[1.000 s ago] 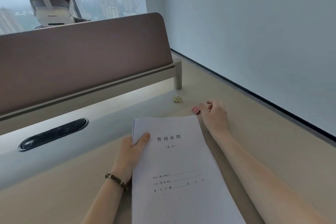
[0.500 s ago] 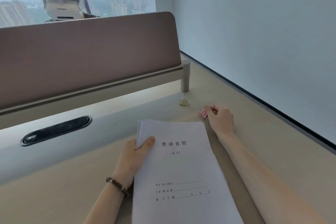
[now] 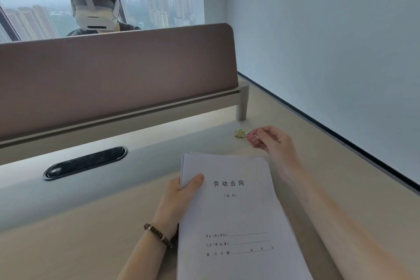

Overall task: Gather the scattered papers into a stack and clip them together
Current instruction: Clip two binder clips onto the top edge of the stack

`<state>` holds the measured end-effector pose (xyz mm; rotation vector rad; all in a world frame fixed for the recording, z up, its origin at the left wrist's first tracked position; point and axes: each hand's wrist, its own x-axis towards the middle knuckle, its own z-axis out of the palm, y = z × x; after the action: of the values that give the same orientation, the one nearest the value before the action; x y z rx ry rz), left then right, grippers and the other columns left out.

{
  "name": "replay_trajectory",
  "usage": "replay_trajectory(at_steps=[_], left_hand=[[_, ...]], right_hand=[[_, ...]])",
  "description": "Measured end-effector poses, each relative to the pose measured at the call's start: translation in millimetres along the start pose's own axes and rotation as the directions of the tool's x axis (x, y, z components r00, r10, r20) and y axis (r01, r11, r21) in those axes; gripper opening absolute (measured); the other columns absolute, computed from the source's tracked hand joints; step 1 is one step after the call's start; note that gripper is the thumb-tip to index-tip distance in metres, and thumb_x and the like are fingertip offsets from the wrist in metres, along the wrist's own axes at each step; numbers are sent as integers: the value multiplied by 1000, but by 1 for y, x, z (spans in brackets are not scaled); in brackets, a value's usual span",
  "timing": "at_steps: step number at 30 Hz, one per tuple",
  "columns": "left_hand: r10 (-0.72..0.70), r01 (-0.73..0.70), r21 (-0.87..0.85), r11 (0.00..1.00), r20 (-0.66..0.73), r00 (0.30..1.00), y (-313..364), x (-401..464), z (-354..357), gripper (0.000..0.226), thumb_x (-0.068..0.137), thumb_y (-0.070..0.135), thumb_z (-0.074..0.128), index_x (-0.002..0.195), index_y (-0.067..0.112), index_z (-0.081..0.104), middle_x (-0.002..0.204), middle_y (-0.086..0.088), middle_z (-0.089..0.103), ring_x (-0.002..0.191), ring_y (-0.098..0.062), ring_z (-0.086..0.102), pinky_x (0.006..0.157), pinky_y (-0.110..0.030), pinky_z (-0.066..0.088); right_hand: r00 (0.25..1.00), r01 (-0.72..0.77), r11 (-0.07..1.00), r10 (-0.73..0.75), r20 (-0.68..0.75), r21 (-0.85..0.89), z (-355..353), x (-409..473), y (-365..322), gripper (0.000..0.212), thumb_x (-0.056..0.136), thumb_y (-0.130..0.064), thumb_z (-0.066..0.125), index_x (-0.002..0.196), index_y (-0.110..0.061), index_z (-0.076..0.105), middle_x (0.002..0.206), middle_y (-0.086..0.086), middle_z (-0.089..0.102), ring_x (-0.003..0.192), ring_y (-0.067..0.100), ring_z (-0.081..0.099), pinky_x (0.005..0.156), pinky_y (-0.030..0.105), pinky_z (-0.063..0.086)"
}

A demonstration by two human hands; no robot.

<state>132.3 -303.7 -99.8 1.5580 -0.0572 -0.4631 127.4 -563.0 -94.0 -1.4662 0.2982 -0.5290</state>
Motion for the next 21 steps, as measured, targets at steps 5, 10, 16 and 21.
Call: replay_trajectory(at_steps=[5, 10, 16, 21], left_hand=[[-10, 10, -28, 1000, 12, 1000, -3, 2, -1, 23, 94, 18, 63, 98, -3, 73, 95, -20, 77, 83, -34, 73, 79, -46, 58], [15, -14, -8, 1000, 16, 1000, -4, 4, 0, 26, 95, 23, 62, 91, 2, 75, 90, -16, 78, 76, -27, 75, 70, -38, 60], [-6, 7, -41, 999, 19, 1000, -4, 4, -1, 34, 96, 29, 58, 99, -1, 73, 95, -17, 78, 85, -32, 74, 81, -44, 57], [10, -9, -45, 999, 25, 1000, -5, 4, -1, 33, 98, 25, 56, 100, -4, 72, 97, -20, 77, 84, -31, 72, 79, -42, 57]], right_hand=[[995, -4, 1000, 2, 104, 20, 12, -3, -18, 13, 97, -10, 65, 95, -1, 74, 100, 15, 78, 93, 29, 75, 99, 39, 54], [966, 6, 998, 13, 258, -70, 32, -13, -29, 12, 94, -5, 68, 97, 5, 73, 104, 11, 78, 90, 20, 76, 90, 23, 58], [890, 148, 944, 2, 457, -293, 63, -22, -23, 15, 90, -3, 71, 76, -10, 72, 101, 0, 74, 99, 4, 70, 91, 17, 51], [874, 177, 938, -10, 486, -298, 74, -16, -19, 11, 92, -4, 69, 89, 6, 70, 97, 0, 74, 89, 0, 72, 85, 16, 53]])
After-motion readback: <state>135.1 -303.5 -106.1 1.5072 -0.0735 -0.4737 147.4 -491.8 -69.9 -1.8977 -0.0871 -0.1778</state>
